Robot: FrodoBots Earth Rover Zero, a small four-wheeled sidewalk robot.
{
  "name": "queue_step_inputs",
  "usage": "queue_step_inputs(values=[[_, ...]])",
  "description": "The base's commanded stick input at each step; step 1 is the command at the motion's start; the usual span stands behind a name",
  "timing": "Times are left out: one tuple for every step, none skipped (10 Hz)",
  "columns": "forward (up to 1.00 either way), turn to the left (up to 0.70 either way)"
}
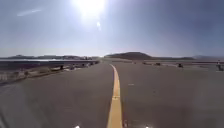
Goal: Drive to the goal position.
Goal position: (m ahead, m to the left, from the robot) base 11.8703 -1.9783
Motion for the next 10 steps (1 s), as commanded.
queue_step_inputs(values=[[0.7,-0.26],[0.7,-0.13],[0.7,0.0],[0.7,0.0],[0.7,0.0],[0.7,0.0],[0.7,0.0],[0.7,0.0],[0.7,0.0],[0.7,0.0]])
